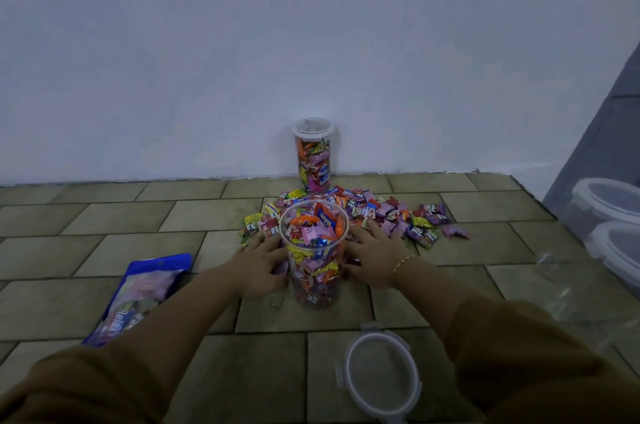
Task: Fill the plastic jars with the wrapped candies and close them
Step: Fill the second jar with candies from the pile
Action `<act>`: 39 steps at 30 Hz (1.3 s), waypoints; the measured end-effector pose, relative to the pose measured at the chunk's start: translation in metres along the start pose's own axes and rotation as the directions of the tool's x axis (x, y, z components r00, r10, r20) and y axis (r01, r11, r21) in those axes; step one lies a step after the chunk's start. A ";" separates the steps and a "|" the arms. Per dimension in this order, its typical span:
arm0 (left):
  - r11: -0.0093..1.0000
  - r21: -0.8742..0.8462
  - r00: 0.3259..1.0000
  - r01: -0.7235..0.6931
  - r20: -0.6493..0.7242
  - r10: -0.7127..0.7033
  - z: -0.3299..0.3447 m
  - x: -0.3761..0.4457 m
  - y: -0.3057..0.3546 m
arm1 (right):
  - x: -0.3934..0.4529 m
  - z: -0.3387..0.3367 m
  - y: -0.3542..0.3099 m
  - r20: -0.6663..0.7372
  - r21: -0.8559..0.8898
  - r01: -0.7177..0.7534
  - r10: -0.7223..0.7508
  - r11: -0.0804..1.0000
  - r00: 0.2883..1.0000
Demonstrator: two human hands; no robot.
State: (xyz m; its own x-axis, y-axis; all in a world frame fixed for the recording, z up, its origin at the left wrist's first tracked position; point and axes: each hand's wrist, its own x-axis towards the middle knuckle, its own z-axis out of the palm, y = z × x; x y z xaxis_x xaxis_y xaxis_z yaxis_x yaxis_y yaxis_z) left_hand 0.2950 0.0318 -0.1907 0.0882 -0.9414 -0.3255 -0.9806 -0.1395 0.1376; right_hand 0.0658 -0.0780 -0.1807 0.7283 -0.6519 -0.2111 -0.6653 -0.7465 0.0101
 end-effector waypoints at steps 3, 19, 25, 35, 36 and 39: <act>1.000 -0.020 0.999 -0.006 -0.041 0.005 0.000 -0.003 -0.004 | -0.001 0.002 0.005 -0.043 -0.015 -0.012 0.012 1.000 0.999; 0.993 -0.112 0.942 0.026 -0.330 -0.062 -0.005 -0.043 -0.001 | -0.034 0.005 0.009 -0.128 0.290 -0.076 0.117 0.954 0.985; 0.915 -0.403 0.881 0.033 -0.421 -0.217 -0.014 -0.054 0.009 | -0.046 -0.014 0.001 -0.246 0.606 -0.082 0.285 0.791 0.927; 0.461 -0.785 0.658 -0.413 -0.607 -0.445 -0.072 -0.073 0.035 | -0.058 -0.073 -0.018 -0.454 0.842 0.223 0.423 0.491 0.784; 0.440 -0.781 0.654 -0.443 -0.617 -0.437 -0.077 -0.074 0.041 | -0.060 -0.080 -0.024 -0.481 0.828 0.250 0.408 0.501 0.776; 0.415 -0.763 0.679 -0.495 -0.638 -0.363 -0.088 -0.077 0.059 | -0.062 -0.093 -0.040 -0.533 0.793 0.311 0.351 0.524 0.770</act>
State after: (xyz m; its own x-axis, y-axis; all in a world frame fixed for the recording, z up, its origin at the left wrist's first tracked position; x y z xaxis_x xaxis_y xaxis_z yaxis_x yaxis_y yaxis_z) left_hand 0.2458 0.0690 -0.0756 0.5277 -0.7846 0.3256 -0.3171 0.1736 0.9324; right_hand 0.0624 -0.0206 -0.0768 0.4147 -0.8348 0.3621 -0.2522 -0.4878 -0.8357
